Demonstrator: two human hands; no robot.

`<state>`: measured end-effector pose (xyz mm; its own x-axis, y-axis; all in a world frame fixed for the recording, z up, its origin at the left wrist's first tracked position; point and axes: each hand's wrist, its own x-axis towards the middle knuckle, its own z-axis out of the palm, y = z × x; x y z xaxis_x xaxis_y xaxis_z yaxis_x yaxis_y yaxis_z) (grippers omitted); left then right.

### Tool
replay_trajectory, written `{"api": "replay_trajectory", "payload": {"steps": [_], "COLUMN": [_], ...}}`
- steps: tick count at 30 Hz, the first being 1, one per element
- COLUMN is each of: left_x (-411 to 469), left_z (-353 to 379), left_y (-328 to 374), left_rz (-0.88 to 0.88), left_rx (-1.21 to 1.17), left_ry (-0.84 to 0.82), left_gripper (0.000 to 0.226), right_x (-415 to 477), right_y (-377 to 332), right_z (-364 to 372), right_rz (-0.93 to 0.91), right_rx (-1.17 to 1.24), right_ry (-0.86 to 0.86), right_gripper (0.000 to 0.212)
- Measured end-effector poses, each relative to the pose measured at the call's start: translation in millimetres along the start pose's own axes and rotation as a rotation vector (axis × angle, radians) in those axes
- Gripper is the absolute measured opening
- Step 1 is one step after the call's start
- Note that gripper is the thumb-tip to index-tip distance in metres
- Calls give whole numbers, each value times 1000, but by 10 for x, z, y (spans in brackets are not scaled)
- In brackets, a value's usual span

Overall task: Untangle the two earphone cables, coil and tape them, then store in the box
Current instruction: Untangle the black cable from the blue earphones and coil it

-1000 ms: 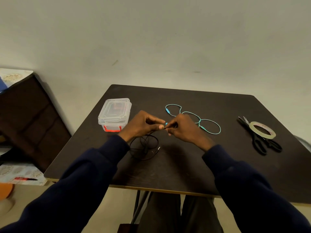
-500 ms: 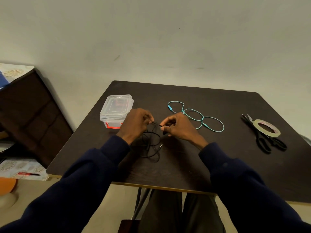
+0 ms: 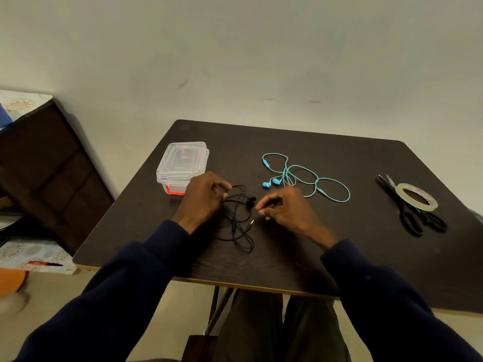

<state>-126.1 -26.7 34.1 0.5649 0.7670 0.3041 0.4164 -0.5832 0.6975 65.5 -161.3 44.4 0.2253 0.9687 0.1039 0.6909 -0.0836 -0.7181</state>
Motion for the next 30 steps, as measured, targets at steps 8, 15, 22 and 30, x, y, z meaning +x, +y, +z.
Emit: {"api": "replay_trajectory", "payload": {"steps": [8,15,22,30], "left_x": [-343,-389,-286,-134], "left_z": [13,76,161,142], "left_y": [170,261,454,549], "left_rz": [-42,-89,10,59], "left_rx": [-227,-210,-108,-273], "left_ry": [-112,-366,-383,-298], "left_gripper": [14,15,20,30], "right_x": [-118,-182,-333,-184], "right_y": [38,103,37,-159], "right_z": [213,-48,-384,-393], "right_rz": [-132,47,88,17], "right_rx": [-99,153,881,799], "right_ry": [-66,23,180,308], "right_gripper": [13,3,22,24]}}
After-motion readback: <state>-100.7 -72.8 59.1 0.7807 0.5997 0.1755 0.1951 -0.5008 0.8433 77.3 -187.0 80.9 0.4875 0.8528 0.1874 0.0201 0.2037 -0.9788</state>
